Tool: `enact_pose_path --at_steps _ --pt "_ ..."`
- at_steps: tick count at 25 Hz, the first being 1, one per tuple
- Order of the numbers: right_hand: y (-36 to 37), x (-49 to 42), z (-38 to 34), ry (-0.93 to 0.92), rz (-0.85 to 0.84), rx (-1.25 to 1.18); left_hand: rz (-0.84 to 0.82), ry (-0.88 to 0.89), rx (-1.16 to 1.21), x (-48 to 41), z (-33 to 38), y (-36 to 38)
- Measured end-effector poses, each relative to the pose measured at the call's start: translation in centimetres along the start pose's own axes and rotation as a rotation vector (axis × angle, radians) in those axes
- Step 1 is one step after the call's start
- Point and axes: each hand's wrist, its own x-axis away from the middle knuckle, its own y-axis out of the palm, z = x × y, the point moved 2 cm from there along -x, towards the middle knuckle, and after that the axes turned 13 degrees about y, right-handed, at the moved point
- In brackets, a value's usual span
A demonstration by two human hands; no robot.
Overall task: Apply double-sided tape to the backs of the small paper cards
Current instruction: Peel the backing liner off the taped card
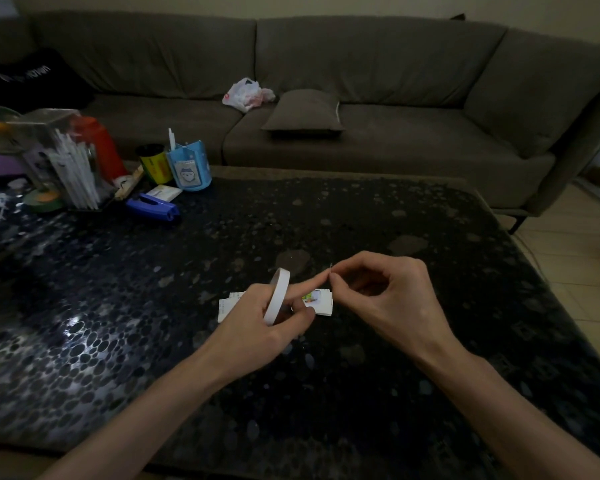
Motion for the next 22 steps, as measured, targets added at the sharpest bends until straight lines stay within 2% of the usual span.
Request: enact_pose_path --at_steps 22 --pt "0.07 0.00 0.14 -0.013 -0.009 0.015 0.012 -0.019 0.015 -0.11 -0.08 -0.17"
